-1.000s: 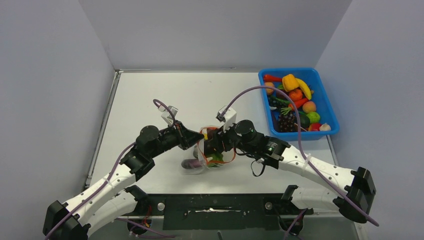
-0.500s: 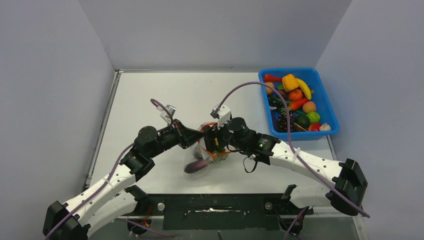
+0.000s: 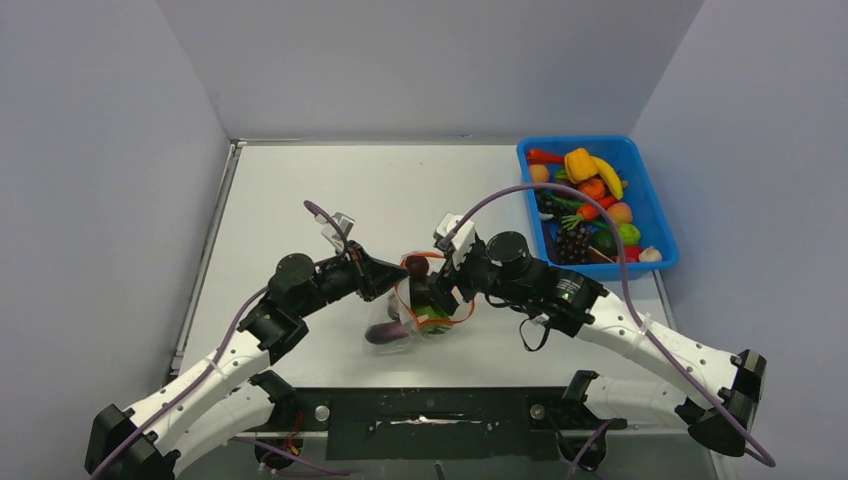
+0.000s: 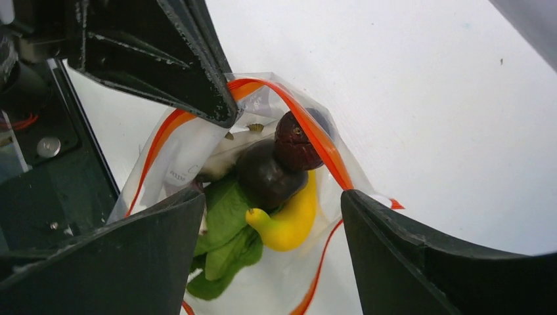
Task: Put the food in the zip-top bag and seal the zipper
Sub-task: Place the fake fruit in the zipper food storage bag, then zip the zipper food storage bag at the center of the board.
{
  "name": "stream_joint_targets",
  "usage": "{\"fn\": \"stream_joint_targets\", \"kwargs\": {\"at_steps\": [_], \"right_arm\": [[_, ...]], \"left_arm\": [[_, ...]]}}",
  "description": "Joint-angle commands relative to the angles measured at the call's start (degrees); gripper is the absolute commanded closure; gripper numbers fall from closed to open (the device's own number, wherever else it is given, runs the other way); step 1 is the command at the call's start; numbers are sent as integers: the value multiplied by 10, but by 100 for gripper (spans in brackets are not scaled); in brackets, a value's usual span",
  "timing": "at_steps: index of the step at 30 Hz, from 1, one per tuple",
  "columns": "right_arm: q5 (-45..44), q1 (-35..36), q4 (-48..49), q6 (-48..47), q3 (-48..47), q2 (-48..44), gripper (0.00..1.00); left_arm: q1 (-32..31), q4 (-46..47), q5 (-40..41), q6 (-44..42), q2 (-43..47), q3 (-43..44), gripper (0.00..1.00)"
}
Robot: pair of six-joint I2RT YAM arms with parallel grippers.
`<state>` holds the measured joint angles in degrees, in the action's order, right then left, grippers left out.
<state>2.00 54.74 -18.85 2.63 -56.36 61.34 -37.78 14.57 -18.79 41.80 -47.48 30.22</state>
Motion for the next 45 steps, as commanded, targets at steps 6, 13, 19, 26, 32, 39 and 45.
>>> {"fn": "stream_joint_targets", "kwargs": {"at_steps": [6,13,19,26,32,39,45], "right_arm": [[81,0,-197,-198,-71,-46,23],[97,6,-233,-345,-43,-120,27],[76,6,-232,-389,-6,-165,38],[97,6,-213,-402,25,-158,46],[129,6,-156,-389,48,-149,47],[129,6,-138,-402,57,-137,47],[151,6,-125,-419,57,-122,58]], "left_arm": [[-2,-55,-109,-101,25,64,100],[-2,-81,-163,-119,38,72,100],[-2,-81,-194,-129,52,72,100],[-2,-67,-216,-120,58,71,100],[-2,-54,-227,-122,48,71,100],[-2,-54,-232,-124,50,66,100],[-2,-72,-231,-140,53,72,100]]}}
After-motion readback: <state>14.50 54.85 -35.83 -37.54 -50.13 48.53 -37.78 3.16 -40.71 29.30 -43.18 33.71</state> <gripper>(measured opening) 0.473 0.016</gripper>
